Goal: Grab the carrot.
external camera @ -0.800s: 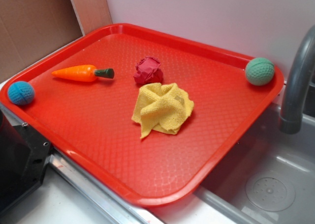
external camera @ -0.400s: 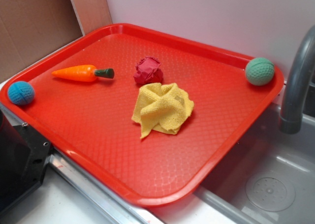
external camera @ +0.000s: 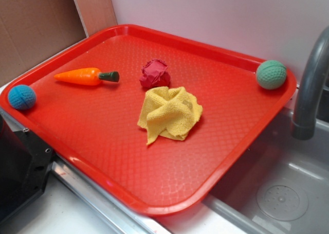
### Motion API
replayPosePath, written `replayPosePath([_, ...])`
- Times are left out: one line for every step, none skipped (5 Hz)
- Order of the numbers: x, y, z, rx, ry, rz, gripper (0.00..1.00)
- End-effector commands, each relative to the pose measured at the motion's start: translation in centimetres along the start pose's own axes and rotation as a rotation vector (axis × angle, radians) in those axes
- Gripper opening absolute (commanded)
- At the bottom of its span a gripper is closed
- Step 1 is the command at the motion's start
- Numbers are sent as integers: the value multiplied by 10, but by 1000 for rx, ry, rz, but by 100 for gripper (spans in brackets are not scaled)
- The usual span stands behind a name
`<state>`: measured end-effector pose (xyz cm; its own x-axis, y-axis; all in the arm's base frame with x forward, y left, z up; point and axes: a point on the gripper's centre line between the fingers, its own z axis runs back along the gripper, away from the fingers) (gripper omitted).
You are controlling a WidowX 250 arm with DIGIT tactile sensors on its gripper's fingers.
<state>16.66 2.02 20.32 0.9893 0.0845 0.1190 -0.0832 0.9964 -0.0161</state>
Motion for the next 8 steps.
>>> replayPosePath([38, 50, -53, -8, -72, -311, 100])
replayPosePath([48, 56, -79, -9, -80, -515, 100])
replayPosePath([51, 58, -106, 2, -64, -597, 100])
replayPosePath([44, 63, -127, 43, -61, -646, 100])
replayPosePath([35, 63, -142, 35, -64, -689, 100])
replayPosePath([29, 60, -163, 46, -16, -709, 100])
replayPosePath([30, 61, -187, 62, 44, -676, 100])
replayPosePath([28, 57, -205, 61, 82, -694, 81])
